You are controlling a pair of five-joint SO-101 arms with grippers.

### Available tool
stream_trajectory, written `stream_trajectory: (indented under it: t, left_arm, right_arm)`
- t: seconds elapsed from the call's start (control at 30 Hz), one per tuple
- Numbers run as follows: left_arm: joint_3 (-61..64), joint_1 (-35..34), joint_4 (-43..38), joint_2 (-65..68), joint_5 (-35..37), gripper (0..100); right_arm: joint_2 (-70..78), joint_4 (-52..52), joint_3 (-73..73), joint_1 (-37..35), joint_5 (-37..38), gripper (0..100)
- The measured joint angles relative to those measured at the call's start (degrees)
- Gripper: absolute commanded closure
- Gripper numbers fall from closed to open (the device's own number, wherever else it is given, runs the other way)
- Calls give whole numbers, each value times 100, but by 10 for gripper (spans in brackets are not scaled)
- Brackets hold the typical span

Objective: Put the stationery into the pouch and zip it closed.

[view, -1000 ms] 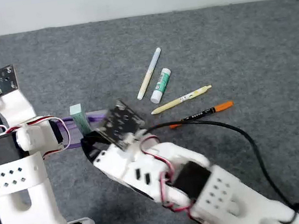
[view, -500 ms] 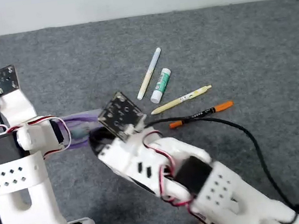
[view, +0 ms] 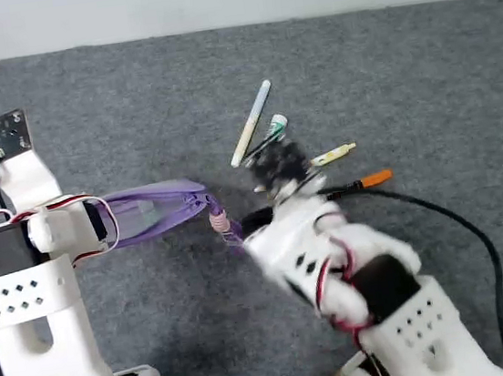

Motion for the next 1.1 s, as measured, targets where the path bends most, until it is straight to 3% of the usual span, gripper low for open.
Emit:
stream_trajectory:
  t: [0.23,0.4,0.5,0.77,1.1]
  left_arm:
    - [0,0,0,0,0,987]
    - [0,0,0,0,0,987]
    - [0,0,0,0,0,987]
    - [0,0,0,0,0,987]
    - [0,0,0,0,0,987]
  right_arm:
    - [1055,396,0,1442,1204,980]
    - [1960,404,0,2066,2119,828]
    - [2453,404,-53,2198,2470,764]
    - [3956,9,-923,2242,3789,760]
    - [5371,-475,-1284,1714,4009,761]
